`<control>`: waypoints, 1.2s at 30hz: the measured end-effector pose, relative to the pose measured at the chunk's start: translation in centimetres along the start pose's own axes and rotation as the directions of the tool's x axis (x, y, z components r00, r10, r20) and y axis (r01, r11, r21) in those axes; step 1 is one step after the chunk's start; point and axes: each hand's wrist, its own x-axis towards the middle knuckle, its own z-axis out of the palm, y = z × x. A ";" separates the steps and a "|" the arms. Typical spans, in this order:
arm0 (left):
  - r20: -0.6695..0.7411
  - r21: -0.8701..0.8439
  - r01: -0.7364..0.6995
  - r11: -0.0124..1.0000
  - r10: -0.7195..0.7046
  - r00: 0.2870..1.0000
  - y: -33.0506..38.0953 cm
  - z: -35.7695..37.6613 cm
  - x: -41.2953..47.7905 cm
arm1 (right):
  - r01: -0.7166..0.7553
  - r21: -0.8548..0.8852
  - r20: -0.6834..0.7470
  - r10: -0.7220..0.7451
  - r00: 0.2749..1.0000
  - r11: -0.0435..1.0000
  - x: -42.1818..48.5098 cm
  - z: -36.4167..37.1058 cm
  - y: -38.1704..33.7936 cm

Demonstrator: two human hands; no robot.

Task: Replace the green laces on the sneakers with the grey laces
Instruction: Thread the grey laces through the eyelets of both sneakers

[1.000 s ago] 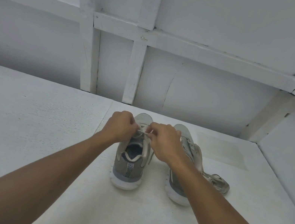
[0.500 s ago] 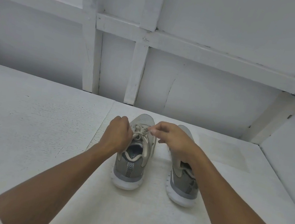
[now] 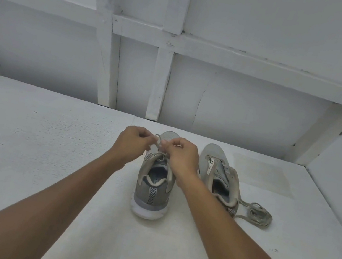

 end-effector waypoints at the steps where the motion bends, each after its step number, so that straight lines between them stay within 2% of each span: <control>1: 0.009 0.007 -0.010 1.000 0.010 1.000 0.3 -0.1 0.0 | 0.014 -0.022 0.016 -0.013 1.000 1.000 0.0 0.0 0.0; 7: 0.054 0.040 -0.041 0.998 0.038 0.998 1.7 0.6 0.5 | 0.054 -0.071 0.140 -0.044 0.989 0.996 -0.2 -1.3 -0.1; 14: 0.132 0.026 -0.073 0.997 0.069 0.989 1.5 0.4 1.3 | 0.008 -0.026 0.116 -0.005 0.993 1.000 -0.3 -1.2 0.0; 20: 0.206 0.215 -0.172 0.961 0.128 0.970 0.2 0.4 1.4 | -0.048 0.014 0.121 0.046 0.992 0.999 0.2 -1.2 0.3; 24: 0.182 0.255 -0.205 0.945 0.161 0.970 0.1 0.7 1.3 | -0.059 0.016 0.105 0.057 0.993 0.998 0.4 -1.0 0.3; 30: 0.135 0.219 -0.219 0.951 0.193 0.972 -0.7 1.3 0.6 | -0.079 0.018 0.078 0.077 0.994 0.997 0.4 -0.9 0.2; 33: 0.108 0.251 -0.258 0.933 0.238 0.965 -0.5 1.7 0.3 | -0.077 0.036 0.016 0.076 0.997 0.996 0.3 -1.2 0.1; 36: 0.110 0.257 -0.273 0.927 0.253 0.961 -0.5 1.8 0.0 | -0.001 -0.088 -0.010 0.000 1.000 0.996 0.1 -1.6 -0.1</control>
